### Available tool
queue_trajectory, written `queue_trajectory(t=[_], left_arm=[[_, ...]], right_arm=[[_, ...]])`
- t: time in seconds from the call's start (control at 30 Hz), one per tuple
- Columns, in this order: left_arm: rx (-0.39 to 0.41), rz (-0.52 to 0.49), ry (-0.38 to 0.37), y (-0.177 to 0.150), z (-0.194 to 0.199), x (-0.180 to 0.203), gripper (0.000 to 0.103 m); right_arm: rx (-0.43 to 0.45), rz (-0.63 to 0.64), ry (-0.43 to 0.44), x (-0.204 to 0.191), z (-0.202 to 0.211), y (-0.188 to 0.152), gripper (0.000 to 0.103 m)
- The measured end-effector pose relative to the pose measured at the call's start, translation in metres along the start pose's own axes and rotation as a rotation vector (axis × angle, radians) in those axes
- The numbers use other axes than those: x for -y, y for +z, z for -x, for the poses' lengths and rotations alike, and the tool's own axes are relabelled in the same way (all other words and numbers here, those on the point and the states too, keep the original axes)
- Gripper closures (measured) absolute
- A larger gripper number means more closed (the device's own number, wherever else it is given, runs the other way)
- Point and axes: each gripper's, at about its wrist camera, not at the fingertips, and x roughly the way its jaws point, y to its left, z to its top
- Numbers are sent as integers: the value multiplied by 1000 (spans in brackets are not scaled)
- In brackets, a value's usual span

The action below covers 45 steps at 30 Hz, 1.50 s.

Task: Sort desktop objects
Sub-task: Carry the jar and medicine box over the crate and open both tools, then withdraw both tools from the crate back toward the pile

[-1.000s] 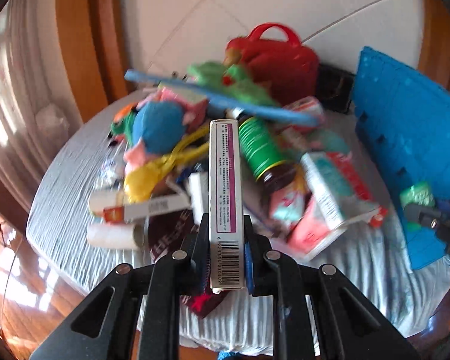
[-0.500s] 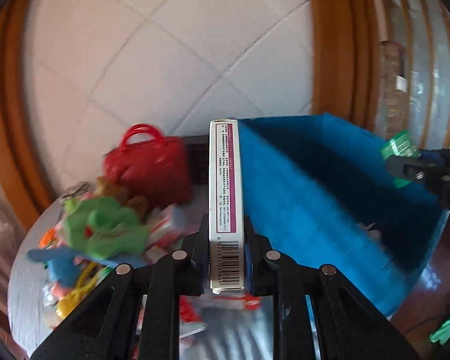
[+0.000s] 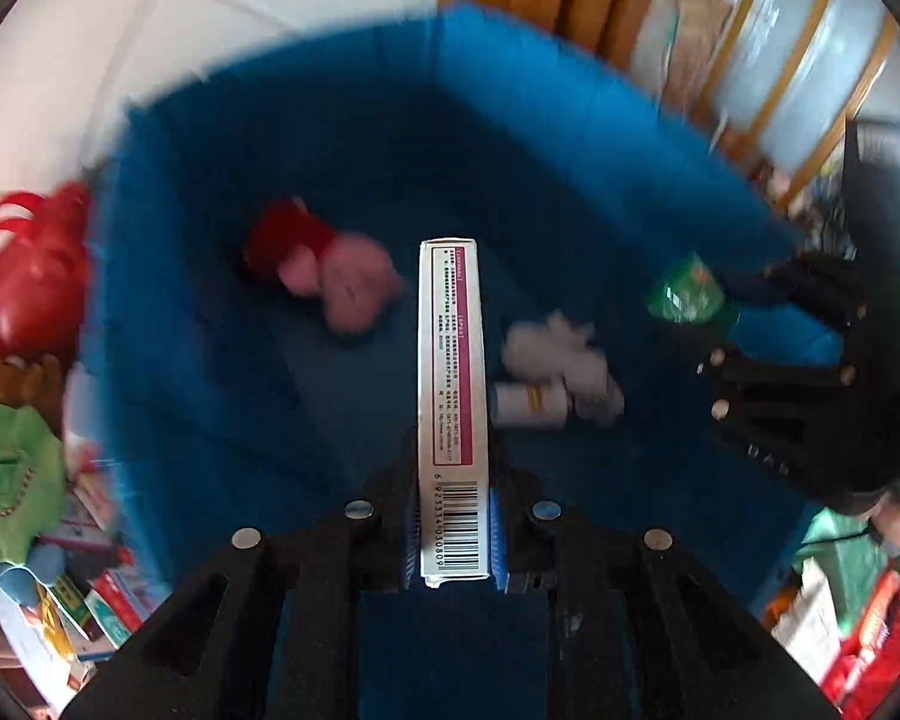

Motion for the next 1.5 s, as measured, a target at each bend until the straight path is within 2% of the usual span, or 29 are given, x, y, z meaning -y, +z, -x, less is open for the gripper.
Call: queue_trajectory(t=[0.07,0.17,0.33,0.57,0.63,0.7,0.73,0.77,0.83,1.0,1.1,1.17,1.3,1.43,1.5], left_arm=[[-62,-33,20,1,-18,11,85],[-105,-63,33,0,-32,22,85],[-114,-68,27,-4,-36,22,85],[-133,-66,55,-4,-42,24,85],[-134,-61,59,-4,-41,24,84],[-126,-61,65,-4,-41,24,70],[-116,-61,67,-5,-39,25,57],[-105,-61,72,-5,-37,25,48],[-84,-63,83,-6,-33,26,44],[-24,-43,96,-9,-13,21,44],[53,-20,107,-14,8,14,38],[110,-4,118,-19,24,10,33],[240,43,139,-36,60,-7,32],[396,79,156,-63,99,-36,32],[443,104,187,-77,111,-52,32]], right_arm=[[-64,35,14,5,-19,-4,63],[-120,93,-4,6,-33,-9,63],[-151,134,-2,5,-46,-22,63],[-130,123,-20,8,-46,-17,61],[-117,123,-42,7,-44,-16,51],[-100,117,-58,8,-41,-16,39],[-94,115,-61,8,-40,-15,31],[-85,113,-67,8,-38,-15,28],[-71,113,-75,8,-35,-15,21],[-34,88,-52,13,-24,-14,2],[21,64,-25,16,-10,-16,0],[80,67,44,17,7,-18,0],[168,13,98,11,37,-18,0],[243,-17,133,-9,65,-14,0],[279,-36,160,-23,79,-13,0]])
